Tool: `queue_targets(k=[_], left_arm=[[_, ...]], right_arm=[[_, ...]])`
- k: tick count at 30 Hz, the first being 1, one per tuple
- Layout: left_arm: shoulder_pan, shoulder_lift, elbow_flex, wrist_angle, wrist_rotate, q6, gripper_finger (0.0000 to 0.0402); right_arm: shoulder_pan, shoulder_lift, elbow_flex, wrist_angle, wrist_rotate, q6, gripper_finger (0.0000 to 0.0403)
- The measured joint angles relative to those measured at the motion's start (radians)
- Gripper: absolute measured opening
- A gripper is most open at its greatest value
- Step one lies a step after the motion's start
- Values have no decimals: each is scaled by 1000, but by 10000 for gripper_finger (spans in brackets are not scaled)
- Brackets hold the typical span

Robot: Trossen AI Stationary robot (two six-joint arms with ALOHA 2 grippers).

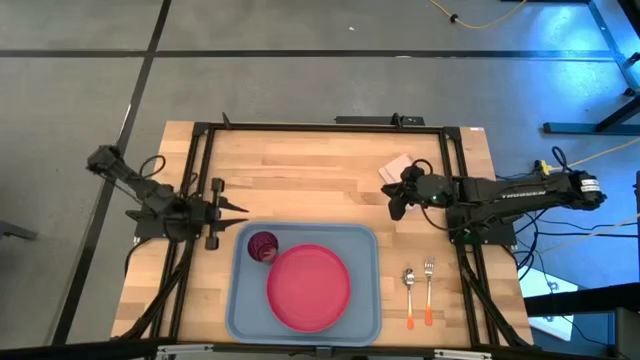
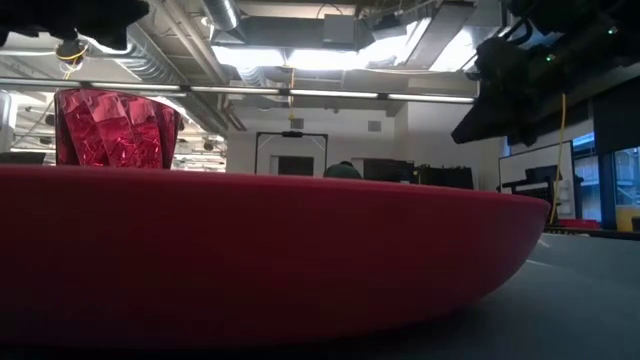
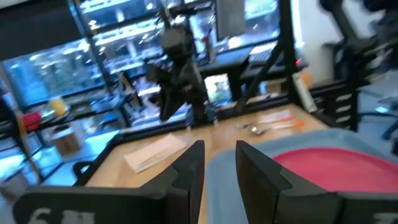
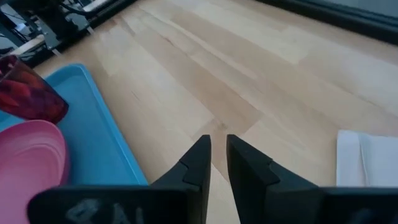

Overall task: Pick and place plate/cup/fork/spoon on tray
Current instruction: Put the orange fork on the right side of the pink plate on the blue tray

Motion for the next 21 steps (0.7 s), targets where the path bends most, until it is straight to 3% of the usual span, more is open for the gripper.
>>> queue_targets(k=[6, 21], left_arm=[[120, -73, -53, -4, 111, -44, 84], [394, -76, -189, 91, 470, -159, 84]], right_arm=[[0, 58, 0, 41, 0, 14, 57], [0, 131, 0, 107, -11, 10, 57]])
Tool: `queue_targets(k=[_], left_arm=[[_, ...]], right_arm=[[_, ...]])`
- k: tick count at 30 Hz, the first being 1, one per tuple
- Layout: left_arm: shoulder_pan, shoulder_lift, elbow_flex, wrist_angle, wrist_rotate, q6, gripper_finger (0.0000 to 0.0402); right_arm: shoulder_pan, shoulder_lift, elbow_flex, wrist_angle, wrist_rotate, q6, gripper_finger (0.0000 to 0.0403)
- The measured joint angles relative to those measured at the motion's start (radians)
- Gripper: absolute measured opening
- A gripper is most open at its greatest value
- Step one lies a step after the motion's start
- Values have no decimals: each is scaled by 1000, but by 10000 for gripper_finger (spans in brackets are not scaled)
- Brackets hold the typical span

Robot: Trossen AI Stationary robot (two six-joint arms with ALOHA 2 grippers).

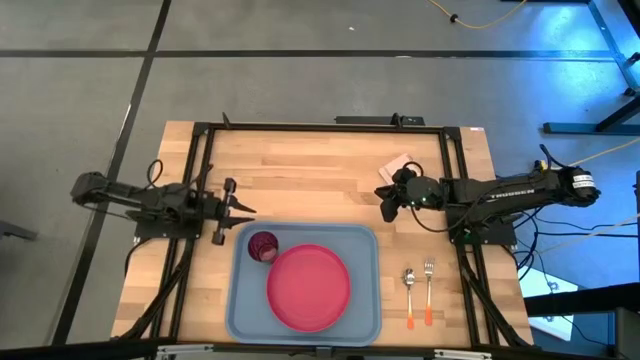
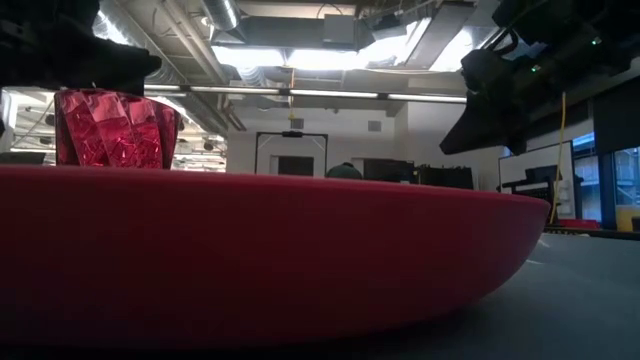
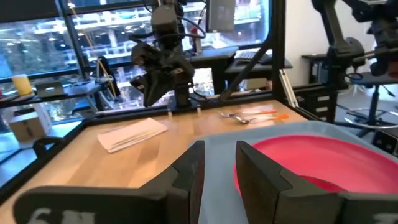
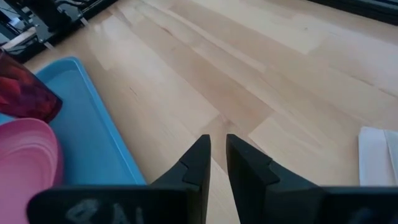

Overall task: Pick and place plate/cup/fork/spoon on tray
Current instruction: Put the orange fork on the right side of the pink plate on the blue tray

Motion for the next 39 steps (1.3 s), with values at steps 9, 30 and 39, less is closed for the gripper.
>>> queue_targets(k=[9, 30, 39], left_arm=[[120, 0, -10, -27, 131, -42, 84], [148, 0, 4, -59, 9, -6, 84], [148, 0, 4, -61, 9, -7, 84]], right_arm=[[0, 0, 0, -5, -165, 2, 57], [214, -2, 181, -182, -663, 332, 57], [612, -2, 333, -373, -467, 785, 57]])
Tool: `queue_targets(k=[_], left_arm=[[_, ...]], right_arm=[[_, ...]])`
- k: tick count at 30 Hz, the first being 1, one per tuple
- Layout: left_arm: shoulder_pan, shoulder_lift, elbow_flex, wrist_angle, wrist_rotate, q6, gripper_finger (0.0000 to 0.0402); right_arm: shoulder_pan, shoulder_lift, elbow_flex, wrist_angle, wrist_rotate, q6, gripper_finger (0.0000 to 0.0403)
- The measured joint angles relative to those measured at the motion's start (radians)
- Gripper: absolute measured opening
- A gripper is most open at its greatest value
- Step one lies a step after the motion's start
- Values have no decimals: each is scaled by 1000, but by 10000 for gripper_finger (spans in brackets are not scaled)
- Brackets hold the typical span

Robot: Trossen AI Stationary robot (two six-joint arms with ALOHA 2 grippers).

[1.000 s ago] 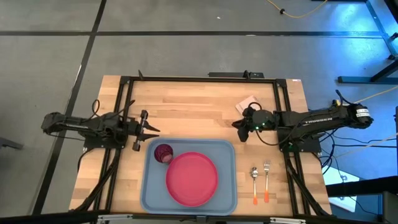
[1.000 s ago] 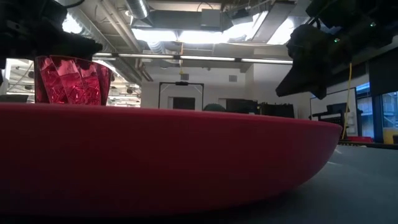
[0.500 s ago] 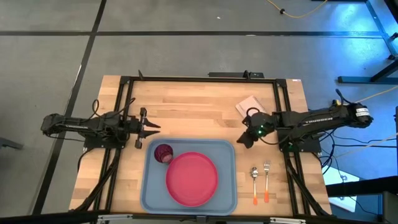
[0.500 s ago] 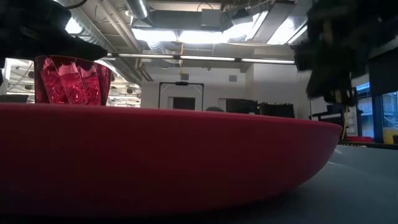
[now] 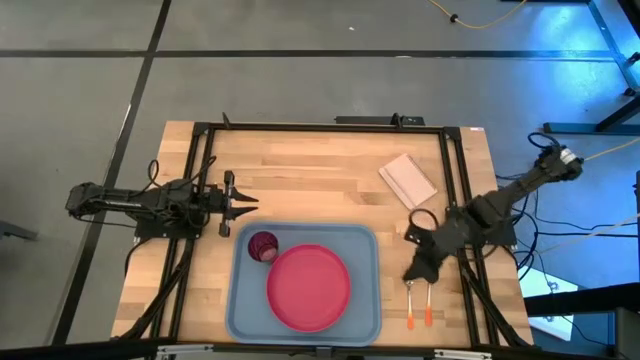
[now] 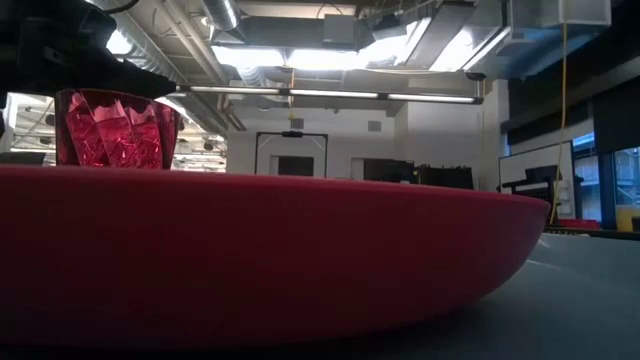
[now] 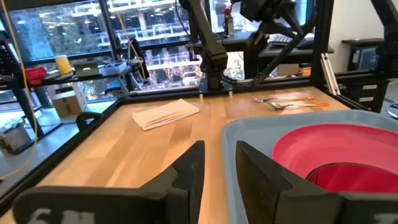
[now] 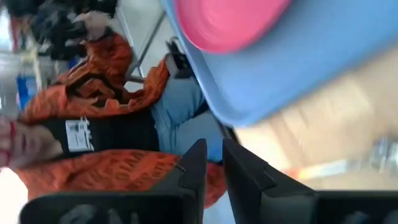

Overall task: Pick and place plate/cup/fork/spoon on tray
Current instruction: Put the orange fork on the right side of the pink plate on the blue tray

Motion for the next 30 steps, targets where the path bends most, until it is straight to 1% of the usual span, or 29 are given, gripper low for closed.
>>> queue_targets(k=[5, 8, 11, 16, 19, 22, 25, 26, 30], left_arm=[[0, 0, 1, 0, 0, 0, 84], [0, 0, 1, 0, 0, -1, 84], [0, 0, 1, 0, 0, -2, 84], [0, 0, 1, 0, 0, -2, 84], [0, 0, 1, 0, 0, -2, 84], [0, 0, 1, 0, 0, -1, 84], [0, 0, 1, 1, -1, 14, 84], [0, 0, 1, 2, -2, 15, 84], [0, 0, 1, 23, -3, 16, 84]], right_arm=[[161, 7, 12, -65, 106, 384, 57], [224, 34, 12, -97, 117, 565, 57], [267, 74, 12, -138, 118, 702, 57], [298, 187, 12, -244, 119, 867, 57], [300, 278, 12, -257, 120, 964, 57], [299, 369, 31, -250, 120, 993, 57], [299, 443, 91, -274, 120, 995, 57], [299, 467, 119, -308, 114, 1003, 57], [300, 543, 256, -517, 25, 1021, 57]])
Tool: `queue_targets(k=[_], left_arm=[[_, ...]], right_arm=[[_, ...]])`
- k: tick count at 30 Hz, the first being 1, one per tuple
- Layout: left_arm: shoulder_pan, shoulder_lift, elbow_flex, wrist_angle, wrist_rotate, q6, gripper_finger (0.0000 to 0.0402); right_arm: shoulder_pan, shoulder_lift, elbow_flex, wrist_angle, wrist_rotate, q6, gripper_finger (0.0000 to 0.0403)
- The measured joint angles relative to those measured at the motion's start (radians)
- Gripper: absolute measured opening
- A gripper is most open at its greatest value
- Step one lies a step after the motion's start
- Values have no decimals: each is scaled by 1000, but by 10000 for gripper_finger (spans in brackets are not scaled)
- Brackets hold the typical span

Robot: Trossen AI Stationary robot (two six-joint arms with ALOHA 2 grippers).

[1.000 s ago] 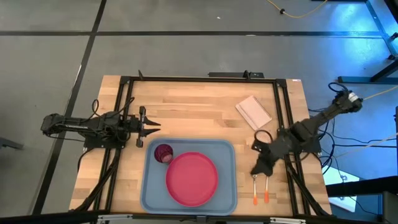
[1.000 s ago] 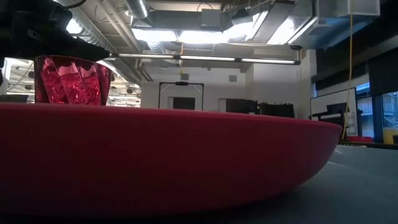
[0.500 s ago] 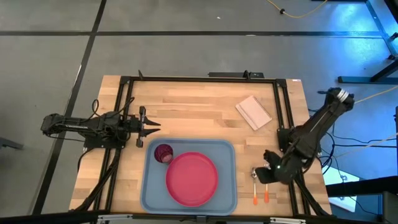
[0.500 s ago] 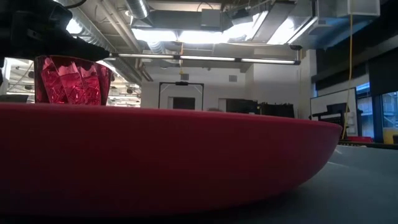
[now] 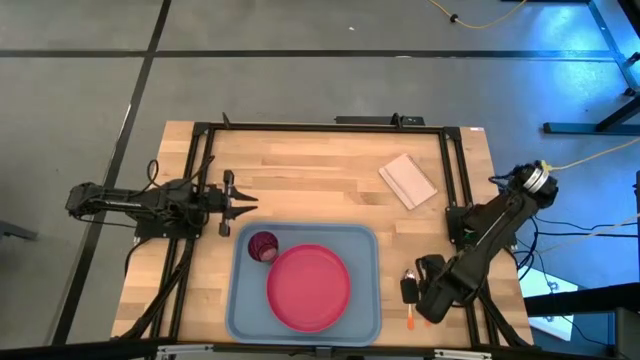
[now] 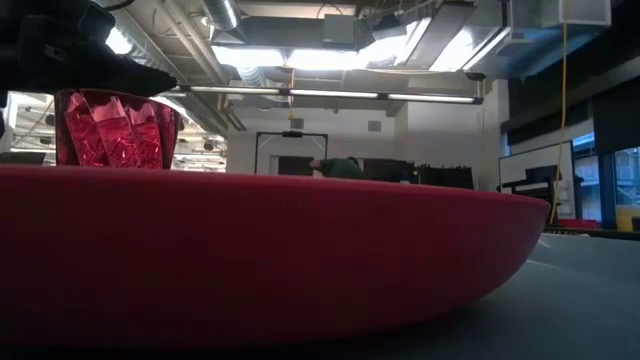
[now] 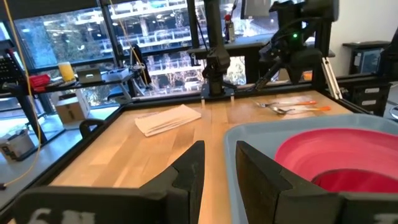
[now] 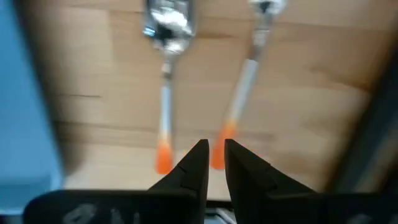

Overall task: Pick and place plate/cup/fork/spoon on tray
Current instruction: Put the orange fork on the right side of the pink plate on the blue tray

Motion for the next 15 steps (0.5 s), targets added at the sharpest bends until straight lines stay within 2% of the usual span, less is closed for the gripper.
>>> queue_targets(k=[9, 12, 15], left_arm=[[0, 0, 1, 48, 0, 2, 84], [0, 0, 1, 48, -1, 2, 84], [0, 0, 1, 48, -1, 2, 84]], right_arm=[[2, 186, 389, -523, 6, 1, 57], [2, 222, 434, -615, 6, 1, 57], [1, 226, 410, -612, 6, 0, 57]])
